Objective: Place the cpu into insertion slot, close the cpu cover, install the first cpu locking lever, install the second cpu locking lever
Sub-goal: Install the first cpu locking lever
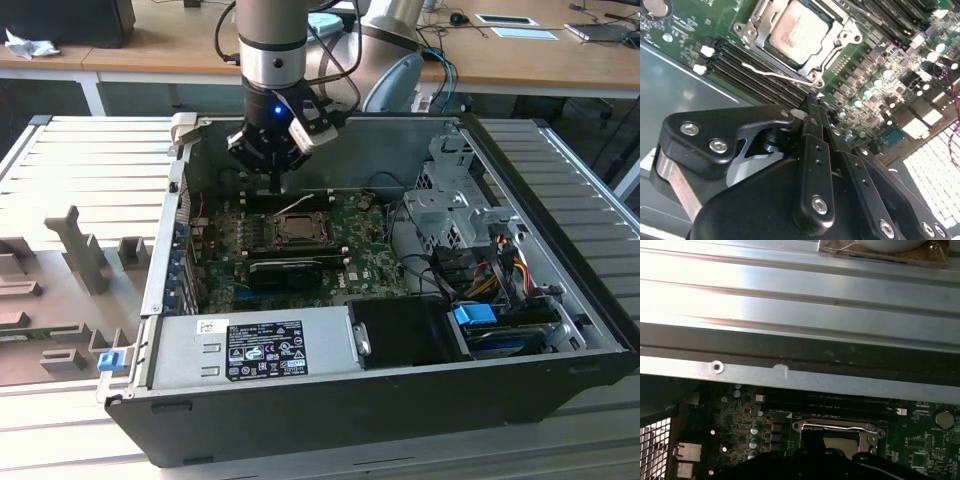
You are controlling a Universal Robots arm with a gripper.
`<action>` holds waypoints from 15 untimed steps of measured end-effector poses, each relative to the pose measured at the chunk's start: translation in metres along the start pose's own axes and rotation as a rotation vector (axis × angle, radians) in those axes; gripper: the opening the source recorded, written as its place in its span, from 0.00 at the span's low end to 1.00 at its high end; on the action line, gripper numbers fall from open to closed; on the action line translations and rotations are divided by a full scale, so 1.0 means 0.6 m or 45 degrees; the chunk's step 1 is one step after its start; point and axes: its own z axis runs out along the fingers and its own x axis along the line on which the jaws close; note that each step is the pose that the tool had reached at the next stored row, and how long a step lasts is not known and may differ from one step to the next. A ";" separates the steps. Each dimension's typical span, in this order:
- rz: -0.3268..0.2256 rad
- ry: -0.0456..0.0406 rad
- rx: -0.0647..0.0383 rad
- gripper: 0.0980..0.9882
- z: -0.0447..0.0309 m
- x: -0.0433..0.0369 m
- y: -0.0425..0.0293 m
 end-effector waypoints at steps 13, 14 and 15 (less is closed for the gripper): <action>0.001 0.000 0.000 0.01 0.004 -0.034 -0.004; 0.001 0.000 0.000 0.01 0.004 -0.037 -0.004; 0.000 0.000 0.000 0.01 0.005 -0.038 -0.004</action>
